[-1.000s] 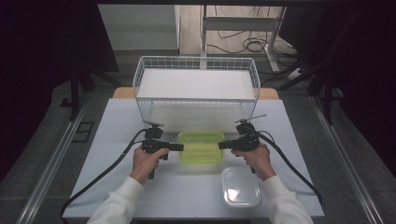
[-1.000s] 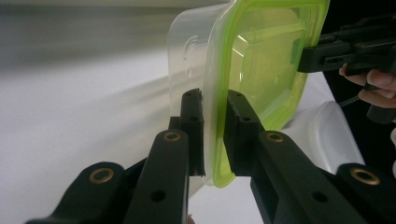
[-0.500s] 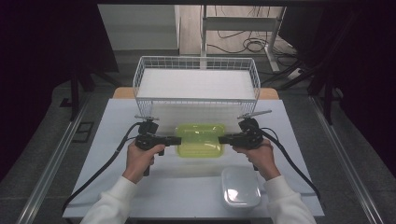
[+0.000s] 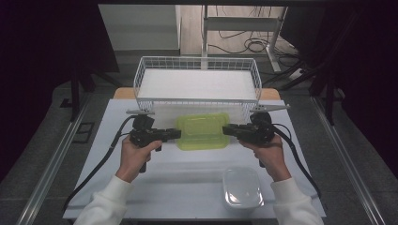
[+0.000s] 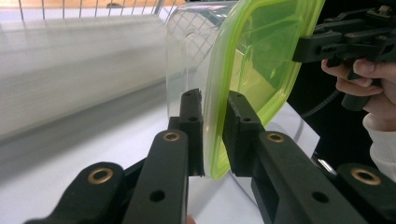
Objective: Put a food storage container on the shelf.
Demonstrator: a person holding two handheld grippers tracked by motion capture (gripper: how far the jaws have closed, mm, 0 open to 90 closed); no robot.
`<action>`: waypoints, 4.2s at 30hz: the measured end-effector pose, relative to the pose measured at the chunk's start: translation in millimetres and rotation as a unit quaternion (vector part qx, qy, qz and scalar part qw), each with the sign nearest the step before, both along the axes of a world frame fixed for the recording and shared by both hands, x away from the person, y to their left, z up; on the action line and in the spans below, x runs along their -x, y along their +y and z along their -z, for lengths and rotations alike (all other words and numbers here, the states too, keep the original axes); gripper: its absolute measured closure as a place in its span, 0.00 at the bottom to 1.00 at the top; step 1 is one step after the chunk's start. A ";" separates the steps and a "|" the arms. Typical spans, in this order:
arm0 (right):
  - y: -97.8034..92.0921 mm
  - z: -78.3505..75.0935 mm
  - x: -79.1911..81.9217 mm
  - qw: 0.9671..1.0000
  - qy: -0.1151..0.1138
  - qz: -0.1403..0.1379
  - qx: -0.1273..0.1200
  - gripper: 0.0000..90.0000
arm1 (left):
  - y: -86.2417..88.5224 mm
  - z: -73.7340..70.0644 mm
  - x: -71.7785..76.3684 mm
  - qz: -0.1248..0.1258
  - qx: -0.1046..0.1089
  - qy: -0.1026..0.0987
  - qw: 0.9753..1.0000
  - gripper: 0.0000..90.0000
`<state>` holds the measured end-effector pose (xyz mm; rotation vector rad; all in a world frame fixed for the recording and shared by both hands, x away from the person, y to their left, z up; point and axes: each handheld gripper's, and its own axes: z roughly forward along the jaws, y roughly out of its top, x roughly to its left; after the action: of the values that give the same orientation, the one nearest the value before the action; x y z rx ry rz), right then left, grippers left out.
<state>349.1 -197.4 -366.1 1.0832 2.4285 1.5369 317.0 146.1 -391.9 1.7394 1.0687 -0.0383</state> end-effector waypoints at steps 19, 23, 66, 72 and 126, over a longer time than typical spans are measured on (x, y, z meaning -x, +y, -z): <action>-2.8 -26.7 0.5 0.999 -0.048 -0.004 -0.008 0.86 | 1.8 -29.1 -3.4 0.006 0.010 -0.040 0.999 0.88; -2.0 -32.9 -2.6 0.998 -0.055 -0.002 -0.009 0.86 | 1.9 -39.8 -8.5 0.006 0.006 -0.048 0.999 0.88; 5.0 -83.6 -102.6 0.998 -0.046 0.021 -0.045 0.86 | 8.3 -90.2 -117.3 -0.003 -0.007 -0.040 0.999 0.89; 8.4 -79.6 -117.9 0.998 -0.020 0.026 -0.045 0.86 | 12.4 -83.7 -136.0 0.000 -0.007 -0.017 1.000 0.89; 23.9 -40.0 -178.8 0.963 0.174 0.171 -0.115 0.52 | 19.7 -54.2 -201.0 -0.065 0.076 0.108 0.989 0.62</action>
<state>527.9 -173.5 -326.1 1.8468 2.1179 1.6496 517.9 165.8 -337.7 1.5493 1.3005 -0.2250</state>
